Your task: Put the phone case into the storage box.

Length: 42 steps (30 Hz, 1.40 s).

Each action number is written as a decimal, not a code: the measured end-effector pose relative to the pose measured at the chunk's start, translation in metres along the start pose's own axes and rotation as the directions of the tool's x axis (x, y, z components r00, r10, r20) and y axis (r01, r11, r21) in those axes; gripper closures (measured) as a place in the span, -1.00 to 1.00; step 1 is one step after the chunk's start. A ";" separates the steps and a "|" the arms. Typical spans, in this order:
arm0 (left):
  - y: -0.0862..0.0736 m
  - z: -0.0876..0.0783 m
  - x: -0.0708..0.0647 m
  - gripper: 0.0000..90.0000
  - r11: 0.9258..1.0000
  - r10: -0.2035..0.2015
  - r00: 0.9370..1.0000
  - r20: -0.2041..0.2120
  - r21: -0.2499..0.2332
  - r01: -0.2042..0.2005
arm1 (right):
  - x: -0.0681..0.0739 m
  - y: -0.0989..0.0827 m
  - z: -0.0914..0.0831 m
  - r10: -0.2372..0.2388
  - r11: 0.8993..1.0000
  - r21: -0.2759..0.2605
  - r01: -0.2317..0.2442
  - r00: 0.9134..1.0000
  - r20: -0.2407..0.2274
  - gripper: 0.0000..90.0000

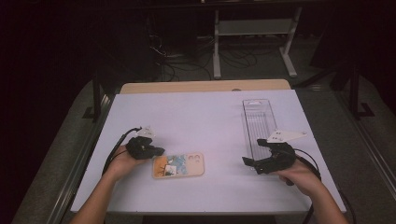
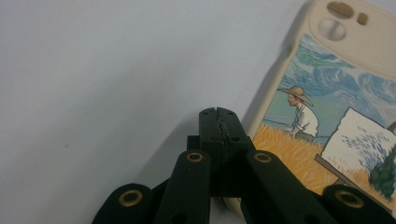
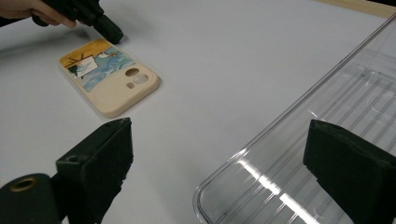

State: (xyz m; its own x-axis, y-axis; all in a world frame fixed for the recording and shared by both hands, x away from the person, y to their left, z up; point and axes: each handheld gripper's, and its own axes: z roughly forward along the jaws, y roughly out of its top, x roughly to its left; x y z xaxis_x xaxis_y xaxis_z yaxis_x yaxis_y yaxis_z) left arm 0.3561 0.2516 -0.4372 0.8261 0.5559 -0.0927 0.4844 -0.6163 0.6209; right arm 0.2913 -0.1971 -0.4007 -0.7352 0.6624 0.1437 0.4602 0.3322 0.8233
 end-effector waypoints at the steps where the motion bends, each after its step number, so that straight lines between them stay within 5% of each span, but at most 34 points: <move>1: 0.000 0.000 0.000 1.00 1.000 0.000 1.000 0.000 0.000 0.000 | 0.000 0.000 0.000 0.000 1.000 0.000 0.000 1.000 0.000 -0.83; 4: -0.005 -0.001 -0.006 1.00 1.000 -0.021 0.999 0.028 -0.017 0.022 | 0.000 0.000 0.000 0.000 1.000 0.000 0.000 1.000 0.000 -0.83; 14: -0.011 -0.007 -0.023 1.00 1.000 -0.001 0.999 0.049 0.012 0.001 | 0.000 0.000 0.000 -0.002 1.000 0.000 0.002 1.000 0.001 -0.83; 21: -0.012 -0.010 -0.027 0.99 0.999 -0.006 0.999 0.042 -0.034 0.008 | 0.000 0.000 0.000 -0.003 1.000 0.000 0.003 1.000 0.002 -0.83; 29: -0.003 -0.030 -0.033 0.58 0.993 0.011 0.999 0.030 -0.121 -0.007 | 0.000 0.000 0.000 -0.003 1.000 0.000 0.003 1.000 0.001 -0.83; 32: 0.000 -0.041 -0.042 0.40 0.984 0.004 1.000 0.030 -0.180 0.002 | 0.000 0.000 0.000 0.000 1.000 0.000 0.000 1.000 0.002 -0.83; 42: -0.003 -0.057 -0.049 -0.24 0.966 0.012 0.999 0.036 -0.258 -0.003 | 0.000 0.000 0.000 -0.007 1.000 -0.001 0.007 1.000 -0.002 -0.83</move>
State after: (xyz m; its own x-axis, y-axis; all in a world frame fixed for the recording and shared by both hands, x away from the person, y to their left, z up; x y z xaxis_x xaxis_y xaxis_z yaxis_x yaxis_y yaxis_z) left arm 0.2980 0.2574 -0.3903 0.8417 0.5281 -0.1129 0.3918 -0.4532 0.8007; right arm 0.2911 -0.1971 -0.4007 -0.7397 0.6585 0.1389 0.4544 0.3364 0.8248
